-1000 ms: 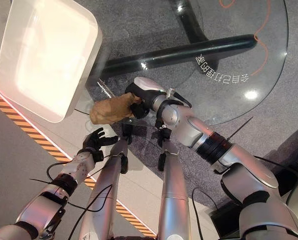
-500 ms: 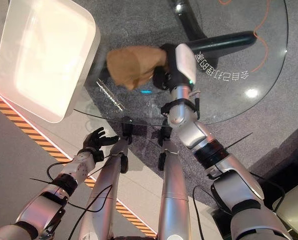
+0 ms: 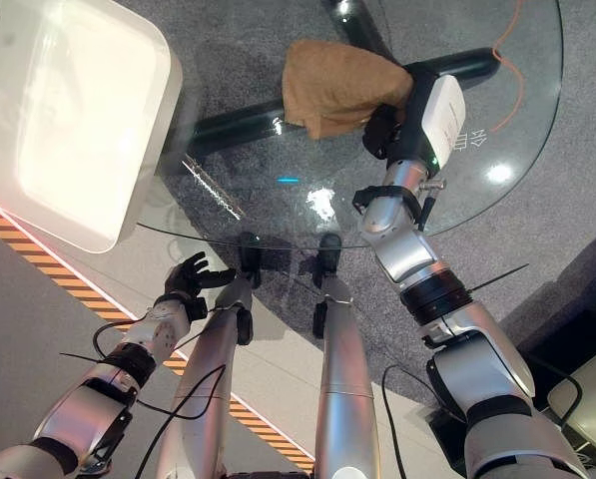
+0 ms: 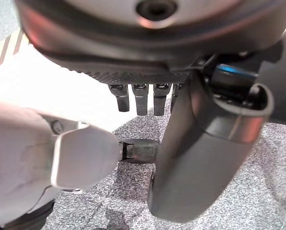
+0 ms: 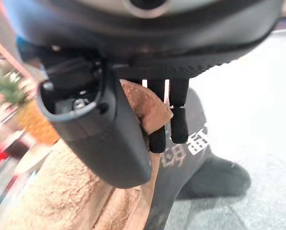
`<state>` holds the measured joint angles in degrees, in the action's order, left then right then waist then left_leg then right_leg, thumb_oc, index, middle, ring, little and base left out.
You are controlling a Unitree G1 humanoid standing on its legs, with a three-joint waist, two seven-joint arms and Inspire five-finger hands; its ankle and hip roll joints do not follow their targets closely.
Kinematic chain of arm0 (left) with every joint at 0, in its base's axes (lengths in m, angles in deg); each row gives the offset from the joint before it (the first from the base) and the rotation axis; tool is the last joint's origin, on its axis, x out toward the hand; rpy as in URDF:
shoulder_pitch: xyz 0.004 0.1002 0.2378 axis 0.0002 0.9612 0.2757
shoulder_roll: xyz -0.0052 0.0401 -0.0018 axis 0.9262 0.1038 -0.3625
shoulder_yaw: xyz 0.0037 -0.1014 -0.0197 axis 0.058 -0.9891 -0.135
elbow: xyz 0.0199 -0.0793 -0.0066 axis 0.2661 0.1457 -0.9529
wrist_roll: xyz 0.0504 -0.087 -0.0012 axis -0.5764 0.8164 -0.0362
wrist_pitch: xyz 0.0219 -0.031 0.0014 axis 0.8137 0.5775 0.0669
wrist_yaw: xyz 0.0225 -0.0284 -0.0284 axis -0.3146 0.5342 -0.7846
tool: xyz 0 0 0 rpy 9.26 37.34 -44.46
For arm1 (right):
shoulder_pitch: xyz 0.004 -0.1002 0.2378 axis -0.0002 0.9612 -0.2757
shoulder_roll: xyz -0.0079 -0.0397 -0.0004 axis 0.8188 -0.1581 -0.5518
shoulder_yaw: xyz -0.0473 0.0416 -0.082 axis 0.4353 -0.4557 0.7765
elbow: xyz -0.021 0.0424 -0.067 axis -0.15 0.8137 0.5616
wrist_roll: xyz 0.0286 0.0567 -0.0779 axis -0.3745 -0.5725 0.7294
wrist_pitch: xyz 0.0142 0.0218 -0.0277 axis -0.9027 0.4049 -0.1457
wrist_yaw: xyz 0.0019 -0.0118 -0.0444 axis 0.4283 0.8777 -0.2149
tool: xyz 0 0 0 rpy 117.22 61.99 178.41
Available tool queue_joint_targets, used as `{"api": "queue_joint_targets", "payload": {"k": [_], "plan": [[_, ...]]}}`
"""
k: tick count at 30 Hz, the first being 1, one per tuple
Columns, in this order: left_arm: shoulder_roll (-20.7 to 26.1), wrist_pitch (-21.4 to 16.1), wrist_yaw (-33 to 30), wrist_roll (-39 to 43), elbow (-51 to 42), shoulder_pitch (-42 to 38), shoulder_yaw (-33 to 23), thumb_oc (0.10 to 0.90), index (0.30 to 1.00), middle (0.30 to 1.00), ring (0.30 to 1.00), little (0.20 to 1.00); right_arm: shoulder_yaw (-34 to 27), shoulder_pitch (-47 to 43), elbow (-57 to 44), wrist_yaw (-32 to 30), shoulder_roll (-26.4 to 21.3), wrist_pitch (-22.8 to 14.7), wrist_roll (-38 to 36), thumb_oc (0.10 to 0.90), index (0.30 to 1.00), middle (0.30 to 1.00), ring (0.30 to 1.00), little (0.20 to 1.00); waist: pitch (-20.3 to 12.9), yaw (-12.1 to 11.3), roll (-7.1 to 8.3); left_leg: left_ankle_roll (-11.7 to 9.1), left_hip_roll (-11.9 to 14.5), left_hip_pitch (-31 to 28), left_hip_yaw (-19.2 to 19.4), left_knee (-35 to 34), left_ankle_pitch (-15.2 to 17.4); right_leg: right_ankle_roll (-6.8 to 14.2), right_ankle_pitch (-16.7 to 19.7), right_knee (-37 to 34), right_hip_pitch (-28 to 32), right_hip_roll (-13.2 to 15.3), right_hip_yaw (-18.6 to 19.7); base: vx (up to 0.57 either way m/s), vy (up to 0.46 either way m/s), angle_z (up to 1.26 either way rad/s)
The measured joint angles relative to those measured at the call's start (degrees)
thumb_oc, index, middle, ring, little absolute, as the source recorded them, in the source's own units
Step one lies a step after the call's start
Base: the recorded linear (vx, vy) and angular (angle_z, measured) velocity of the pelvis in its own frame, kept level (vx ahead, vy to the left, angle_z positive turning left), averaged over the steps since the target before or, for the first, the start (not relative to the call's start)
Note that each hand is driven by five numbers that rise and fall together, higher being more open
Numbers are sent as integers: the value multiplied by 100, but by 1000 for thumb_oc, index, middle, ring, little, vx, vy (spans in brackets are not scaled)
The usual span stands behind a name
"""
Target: Wipe the table with a cloth and put it in the basket.
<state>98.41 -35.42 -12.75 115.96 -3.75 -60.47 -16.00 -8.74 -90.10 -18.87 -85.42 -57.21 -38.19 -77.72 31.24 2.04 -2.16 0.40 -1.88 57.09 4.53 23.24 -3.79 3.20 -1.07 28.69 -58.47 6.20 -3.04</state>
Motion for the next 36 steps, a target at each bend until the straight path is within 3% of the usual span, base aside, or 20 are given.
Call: {"api": "queue_joint_targets", "payload": {"k": [4,10,13,19,26,36], "plan": [[0,-66,-70,0,-8,1,0,800,900,900,900,900,-374,83,135,-493,0,-169,-312,100,300,300,300,200,0,2,1,22,-5,-2,37,0,13,8,5,-16,-5,0,40,0,-3,-1],[20,-182,-83,3,-19,47,-3,800,900,900,900,900,-1054,422,334,-1295,-1,-769,-928,100,300,300,300,200,0,81,2,41,-2,-3,89,-20,24,47,47,-89,-5,-4,80,0,5,-3],[-4,-180,-100,2,-58,97,-3,800,900,900,900,900,-1302,583,332,-1398,-5,-993,-1164,100,300,300,300,200,0,164,2,69,-2,-14,150,-20,43,72,72,-109,-6,-9,128,-2,4,-7],[-93,-184,-113,2,-253,163,-28,800,900,900,900,900,-1352,637,248,-1348,-41,-999,-1244,100,300,300,300,200,0,125,2,68,16,-12,204,-41,43,69,78,-107,-45,-27,179,-4,6,-3],[-171,-176,-111,-1,-237,225,-127,800,900,900,900,900,-923,526,-99,-564,-46,-919,-981,100,300,300,300,200,1,112,-1,67,14,-9,208,-54,41,70,76,-102,-56,-27,175,0,0,0],[-271,-176,-110,-12,-238,220,-204,800,900,900,900,900,-117,299,-749,1407,25,-562,143,100,300,300,300,200,-1,-7,-4,5,4,-10,119,-92,1,36,51,-39,-57,-12,115,-1,7,3]]}}
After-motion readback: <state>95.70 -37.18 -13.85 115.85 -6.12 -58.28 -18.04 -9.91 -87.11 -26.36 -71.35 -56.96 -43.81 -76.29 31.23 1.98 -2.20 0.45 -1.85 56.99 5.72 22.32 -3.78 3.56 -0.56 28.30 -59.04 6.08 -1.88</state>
